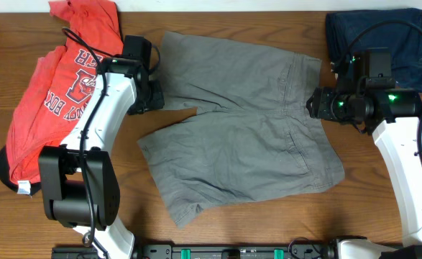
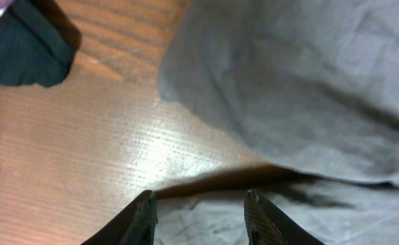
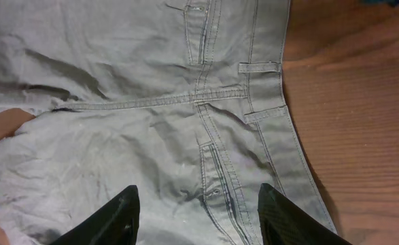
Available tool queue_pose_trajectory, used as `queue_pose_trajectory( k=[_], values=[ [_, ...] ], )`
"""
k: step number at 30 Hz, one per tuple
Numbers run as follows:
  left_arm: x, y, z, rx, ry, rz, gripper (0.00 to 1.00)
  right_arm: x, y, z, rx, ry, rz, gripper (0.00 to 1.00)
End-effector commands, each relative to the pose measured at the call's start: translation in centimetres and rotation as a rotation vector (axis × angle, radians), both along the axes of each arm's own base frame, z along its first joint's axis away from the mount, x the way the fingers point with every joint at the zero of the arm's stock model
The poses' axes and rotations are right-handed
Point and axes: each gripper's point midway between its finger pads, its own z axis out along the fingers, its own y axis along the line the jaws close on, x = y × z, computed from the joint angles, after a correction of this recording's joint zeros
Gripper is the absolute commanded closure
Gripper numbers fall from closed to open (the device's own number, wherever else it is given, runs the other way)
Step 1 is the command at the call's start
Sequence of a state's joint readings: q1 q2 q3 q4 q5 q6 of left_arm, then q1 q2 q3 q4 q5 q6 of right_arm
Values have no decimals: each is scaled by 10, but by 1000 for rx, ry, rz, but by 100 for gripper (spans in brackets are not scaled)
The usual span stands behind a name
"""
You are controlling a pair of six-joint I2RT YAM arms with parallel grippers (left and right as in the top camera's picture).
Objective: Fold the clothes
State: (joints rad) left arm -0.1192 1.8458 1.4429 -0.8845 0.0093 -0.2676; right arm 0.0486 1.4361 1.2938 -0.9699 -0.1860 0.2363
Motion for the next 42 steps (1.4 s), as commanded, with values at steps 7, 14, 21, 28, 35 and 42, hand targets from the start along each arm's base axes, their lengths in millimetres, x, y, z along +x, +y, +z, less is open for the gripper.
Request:
queue_pose_trajectory(
  k=[7, 14, 21, 28, 35, 42],
  values=[
    [-47, 13, -15, 51, 198, -60, 57, -6, 2, -26, -36, 100, 40, 44],
    [-82, 3, -48, -22, 302, -67, 56, -2, 11, -44, -40, 144, 67, 44],
    [-90, -21, -87, -165, 254, -145, 57, 2, 12, -54, -41, 162, 71, 44],
    [-89, -11, -115, -109, 187, -144, 56, 5, 13, -54, -40, 153, 71, 44],
    [-52, 14, -119, 52, 18, -122, 56, 6, 13, -54, -40, 149, 71, 44],
    [-8, 25, -104, 149, -166, -158, 56, 7, 13, -59, -41, 162, 71, 44]
  ],
)
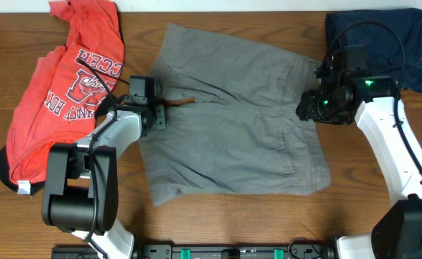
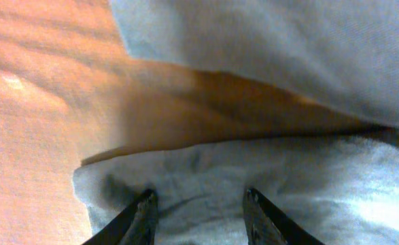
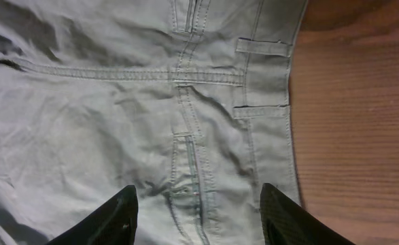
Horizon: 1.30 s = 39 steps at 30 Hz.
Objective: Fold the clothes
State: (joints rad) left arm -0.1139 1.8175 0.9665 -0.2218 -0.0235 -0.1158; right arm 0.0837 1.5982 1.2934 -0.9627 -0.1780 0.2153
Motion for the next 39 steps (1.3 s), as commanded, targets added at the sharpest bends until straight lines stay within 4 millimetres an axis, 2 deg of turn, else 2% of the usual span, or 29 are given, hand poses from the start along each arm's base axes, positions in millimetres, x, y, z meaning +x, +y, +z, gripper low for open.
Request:
queue_pose_trajectory(
  k=[1, 6, 9, 12, 14, 16, 19, 21, 23, 24, 25, 27, 29, 31, 34, 36, 37, 39],
  values=[
    [-4, 20, -16, 122, 18, -16, 56, 0, 2, -7, -15, 15, 20, 43],
    [13, 27, -5, 161, -56, 5, 56, 4, 2, -16, -16, 28, 21, 44],
    [12, 26, 6, 155, -52, 8, 55, 7, 3, -14, -10, 15, 23, 44],
    [5, 27, 29, 139, -39, 38, 43, 6, 5, -5, -7, -10, 23, 43],
    [-4, 28, 50, 135, -37, 46, 31, 3, 6, 7, -3, -37, 20, 41],
    [-16, 29, 73, 106, -49, 105, 20, -4, 7, 19, 0, -52, 24, 33],
    [-43, 29, 110, 46, -73, 201, 12, -33, 7, 35, -2, -22, 29, 22],
    [-59, 23, 122, 1, -61, 184, 9, -52, 5, 43, 4, 11, -4, 20],
    [-76, 13, 131, -57, -36, 156, 0, -67, 3, 49, 16, 38, -51, 16],
    [-84, 7, 134, -91, -23, 140, 0, -74, 3, 53, 25, 51, -87, 13],
    [-91, -1, 137, -134, -8, 121, 0, -79, 2, 55, 37, 63, -130, 4],
    [-105, -20, 143, -240, 25, 74, 0, -87, 1, 59, 59, 85, -212, 1],
    [-118, -28, 145, -288, 64, 54, 0, -90, 3, 60, 74, 97, -227, 1],
    [-123, -35, 145, -327, 87, 47, 4, -94, 4, 58, 75, 118, -223, 1],
    [-130, -36, 140, -344, 131, 88, 4, -103, 2, 54, 59, 152, -201, 1],
    [-137, -33, 132, -356, 182, 183, 4, -110, -3, 50, 31, 186, -238, 1],
    [-140, -31, 126, -363, 207, 261, 4, -114, -10, 46, 5, 209, -309, 4],
    [-151, -24, 111, -362, 259, 431, 4, -121, -23, 37, -46, 246, -460, 14]
  ],
)
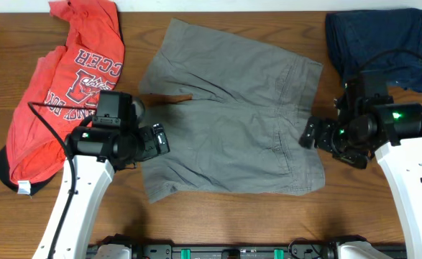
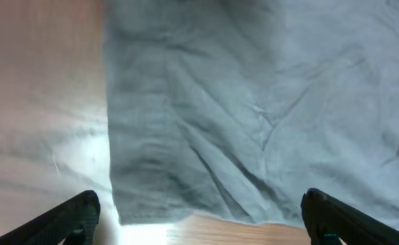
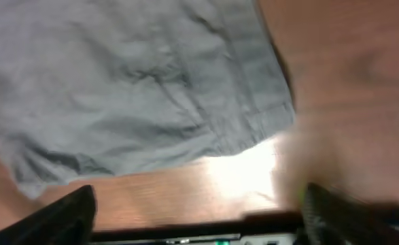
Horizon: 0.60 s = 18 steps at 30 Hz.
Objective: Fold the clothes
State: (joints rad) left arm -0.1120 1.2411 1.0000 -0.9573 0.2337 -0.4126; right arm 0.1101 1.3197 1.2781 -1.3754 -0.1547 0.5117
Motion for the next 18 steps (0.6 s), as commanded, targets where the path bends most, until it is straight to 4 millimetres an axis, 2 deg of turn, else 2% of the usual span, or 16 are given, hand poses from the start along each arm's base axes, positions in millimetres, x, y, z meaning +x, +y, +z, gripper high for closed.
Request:
queue_pose_trajectory(
  k=[1, 6, 13, 18],
  values=[
    [-18, 7, -27, -23, 148, 281, 4, -11, -20, -17, -101, 74, -232, 16],
    [-53, 22, -66, 23, 295, 559, 4, -23, -28, -54, -136, 142, -407, 15],
    [-79, 25, -89, 38, 392, 702, 4, -33, -23, -93, -107, 184, -478, 16],
    [-88, 25, -97, 40, 424, 773, 5, -35, -21, -107, -96, 189, -480, 17]
  ],
)
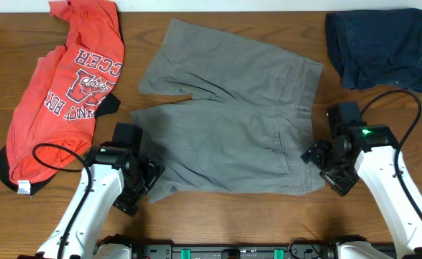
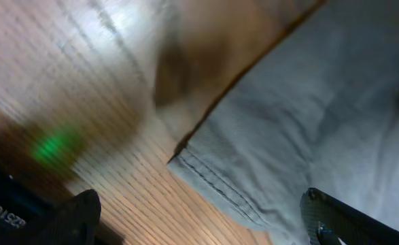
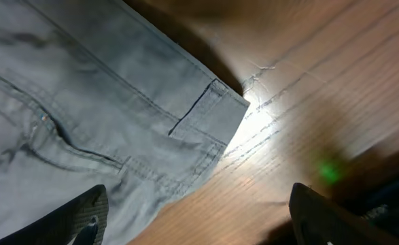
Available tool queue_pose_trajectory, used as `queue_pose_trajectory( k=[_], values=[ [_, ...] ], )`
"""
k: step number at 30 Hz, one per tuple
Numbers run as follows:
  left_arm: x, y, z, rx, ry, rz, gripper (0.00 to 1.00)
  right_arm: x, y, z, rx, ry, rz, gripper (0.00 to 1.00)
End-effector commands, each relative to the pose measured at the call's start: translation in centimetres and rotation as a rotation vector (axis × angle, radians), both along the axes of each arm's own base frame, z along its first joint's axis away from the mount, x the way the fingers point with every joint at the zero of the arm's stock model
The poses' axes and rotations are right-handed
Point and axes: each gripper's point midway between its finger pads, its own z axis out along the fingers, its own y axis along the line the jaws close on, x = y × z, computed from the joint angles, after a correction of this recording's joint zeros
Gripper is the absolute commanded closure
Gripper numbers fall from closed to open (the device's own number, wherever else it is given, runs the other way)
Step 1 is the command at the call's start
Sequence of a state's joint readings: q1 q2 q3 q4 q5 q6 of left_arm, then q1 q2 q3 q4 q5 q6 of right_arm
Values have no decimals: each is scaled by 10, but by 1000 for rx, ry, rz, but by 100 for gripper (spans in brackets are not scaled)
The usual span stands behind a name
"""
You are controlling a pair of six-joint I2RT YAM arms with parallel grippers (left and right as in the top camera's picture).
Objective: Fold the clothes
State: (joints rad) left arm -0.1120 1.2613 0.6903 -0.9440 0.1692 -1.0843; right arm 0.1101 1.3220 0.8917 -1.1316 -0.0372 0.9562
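Note:
Grey shorts [image 1: 232,122] lie flat mid-table, legs to the left and waistband to the right. My left gripper [image 1: 144,181] stands open at the near leg's hem corner [image 2: 209,173]. In the left wrist view its fingers [image 2: 73,219] are spread wide over cloth edge and wood, with nothing between them. My right gripper [image 1: 324,167] stands open at the waistband's near corner [image 3: 219,102]. That corner and its belt loop lie above its spread fingers [image 3: 83,219], apart from them.
A red printed T-shirt [image 1: 67,79] lies crumpled at the left. A dark blue garment [image 1: 376,43] sits folded at the back right. Bare wood of the table [image 1: 225,212] runs along the front edge, below the shorts.
Both grippers have moved toward the table's front edge. The left went from over the near leg to its hem corner, the right from beside the waistband to its near corner. Both stay open.
The shorts first lay skewed with legs splayed, my left gripper at the gap between the legs and my right at the waistband. Later the shorts lay squarer with legs together. Then both grippers stood wide open over the near half, and now sit at its two near corners.

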Motion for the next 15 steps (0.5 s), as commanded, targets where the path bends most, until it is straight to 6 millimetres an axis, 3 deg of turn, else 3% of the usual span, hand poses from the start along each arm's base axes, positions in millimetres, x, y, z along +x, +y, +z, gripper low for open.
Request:
queue_pose_trajectory(
  k=[1, 12, 15],
  values=[
    [-7, 5, -8, 32, 36, 109, 6, -4, 2, -6, 3, 12, -30, 17],
    [-3, 4, -38, 16, -19, 141, 13, 5, 3, -8, 8, -25, -29, 20],
    [0, 4, -39, 19, -27, 139, 32, 5, 3, -8, 7, -25, -29, 22]
  ],
)
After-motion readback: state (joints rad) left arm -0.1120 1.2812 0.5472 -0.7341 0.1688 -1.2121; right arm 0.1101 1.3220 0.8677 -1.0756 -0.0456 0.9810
